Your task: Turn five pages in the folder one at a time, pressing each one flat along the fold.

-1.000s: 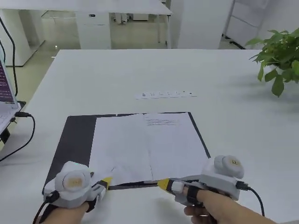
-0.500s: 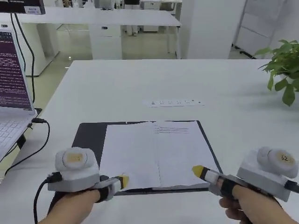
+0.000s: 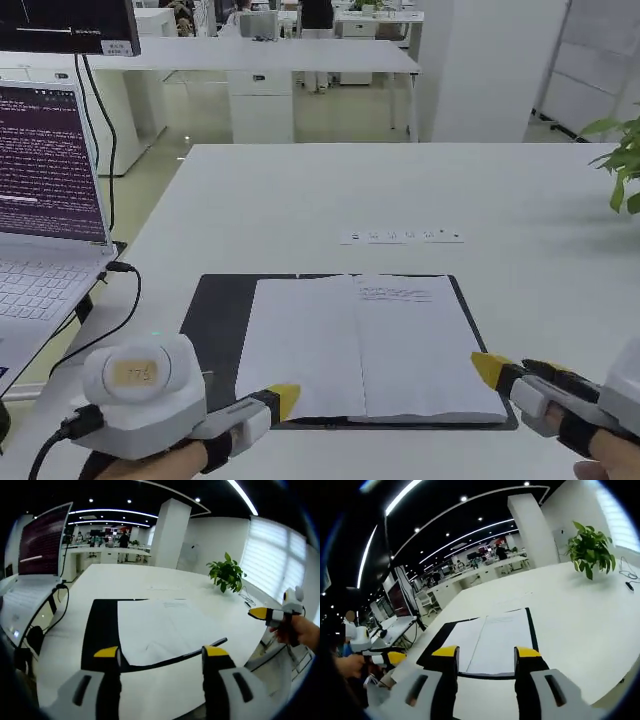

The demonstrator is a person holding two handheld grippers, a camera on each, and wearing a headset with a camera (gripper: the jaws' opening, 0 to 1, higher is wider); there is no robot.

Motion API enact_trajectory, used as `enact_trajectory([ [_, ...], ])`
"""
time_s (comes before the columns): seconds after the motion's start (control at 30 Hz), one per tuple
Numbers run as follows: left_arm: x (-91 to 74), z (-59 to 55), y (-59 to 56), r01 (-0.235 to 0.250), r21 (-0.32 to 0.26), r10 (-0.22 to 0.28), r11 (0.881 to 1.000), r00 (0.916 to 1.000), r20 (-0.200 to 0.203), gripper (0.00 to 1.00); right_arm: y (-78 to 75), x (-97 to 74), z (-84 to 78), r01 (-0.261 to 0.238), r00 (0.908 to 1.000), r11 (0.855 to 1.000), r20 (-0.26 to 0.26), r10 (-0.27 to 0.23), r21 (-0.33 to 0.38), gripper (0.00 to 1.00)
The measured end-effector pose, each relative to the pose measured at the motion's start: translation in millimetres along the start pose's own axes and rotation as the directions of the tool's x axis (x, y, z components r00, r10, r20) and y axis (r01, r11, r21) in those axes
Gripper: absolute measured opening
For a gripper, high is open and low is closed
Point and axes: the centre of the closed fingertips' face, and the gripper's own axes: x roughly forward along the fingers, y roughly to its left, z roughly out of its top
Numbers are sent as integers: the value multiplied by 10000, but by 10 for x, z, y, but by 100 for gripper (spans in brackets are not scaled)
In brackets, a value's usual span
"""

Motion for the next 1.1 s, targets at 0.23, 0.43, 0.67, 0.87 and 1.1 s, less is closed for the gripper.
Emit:
enact_trajectory([
  [0.23, -182, -60, 114, -446, -96, 447, 9990, 9990, 52, 91, -79, -76, -6, 209, 9994, 9947, -259, -236, -1007, 72],
  [0.43, -362, -65, 184, -812, -323, 823, 9962, 9960, 340, 99, -210, -173, 191, 671, 9955, 9813, 779, -537, -1802, 97],
  [0.67, -445, -166, 280, -1111, -111, 1112, 9938, 9937, 139, 99, -319, -218, 171, 729, 9964, 9756, 586, -620, -2073, 100],
  [0.87, -363, -119, 276, -1072, 15, 1072, 9942, 9942, 64, 99, -347, -217, 136, 644, 9977, 9770, 356, -584, -2031, 100],
  [1.1, -143, -12, 136, -802, 458, 800, 9957, 9968, 62, 99, -476, -267, 159, 823, 9963, 9712, 415, -749, -2234, 100],
])
